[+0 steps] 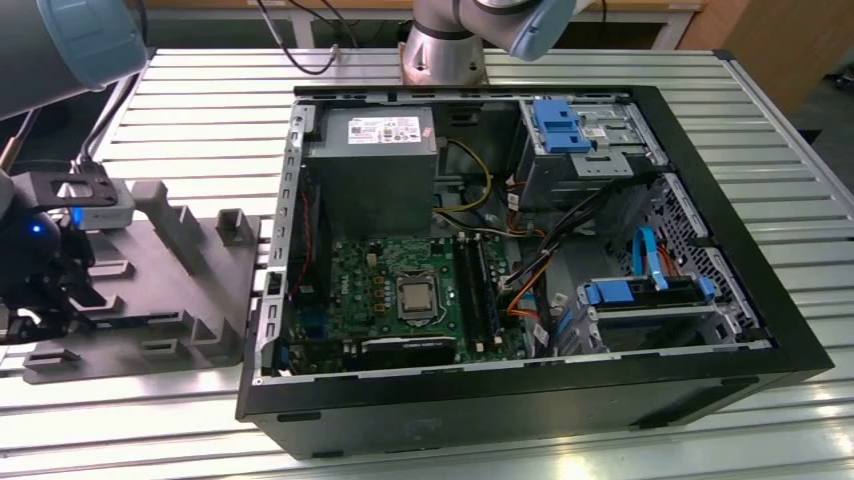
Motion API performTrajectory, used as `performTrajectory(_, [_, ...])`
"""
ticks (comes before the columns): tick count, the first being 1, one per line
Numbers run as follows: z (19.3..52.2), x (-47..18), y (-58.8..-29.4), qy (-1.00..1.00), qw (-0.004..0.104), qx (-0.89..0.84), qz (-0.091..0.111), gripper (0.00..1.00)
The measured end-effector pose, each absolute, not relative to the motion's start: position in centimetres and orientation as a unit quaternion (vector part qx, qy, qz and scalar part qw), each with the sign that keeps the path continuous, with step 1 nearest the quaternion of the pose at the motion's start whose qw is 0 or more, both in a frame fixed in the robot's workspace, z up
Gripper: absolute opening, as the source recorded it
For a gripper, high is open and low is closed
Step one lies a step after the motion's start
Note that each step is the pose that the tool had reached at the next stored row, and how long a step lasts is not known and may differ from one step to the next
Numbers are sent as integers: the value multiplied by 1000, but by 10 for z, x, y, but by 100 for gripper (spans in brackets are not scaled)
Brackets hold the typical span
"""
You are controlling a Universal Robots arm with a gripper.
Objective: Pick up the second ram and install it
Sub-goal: 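Pick up the second ram and move it above second insertion slot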
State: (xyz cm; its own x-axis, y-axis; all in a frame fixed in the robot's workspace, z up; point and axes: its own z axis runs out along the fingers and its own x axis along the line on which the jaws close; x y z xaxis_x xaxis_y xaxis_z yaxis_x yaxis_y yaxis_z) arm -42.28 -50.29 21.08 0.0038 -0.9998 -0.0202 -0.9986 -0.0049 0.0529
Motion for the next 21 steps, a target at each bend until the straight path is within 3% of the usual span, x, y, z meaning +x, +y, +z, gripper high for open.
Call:
performTrajectory(4, [209,-423,-503,-703,7,711,-21,36])
performTrajectory(21, [204,-423,-503,-701,7,713,-21,36])
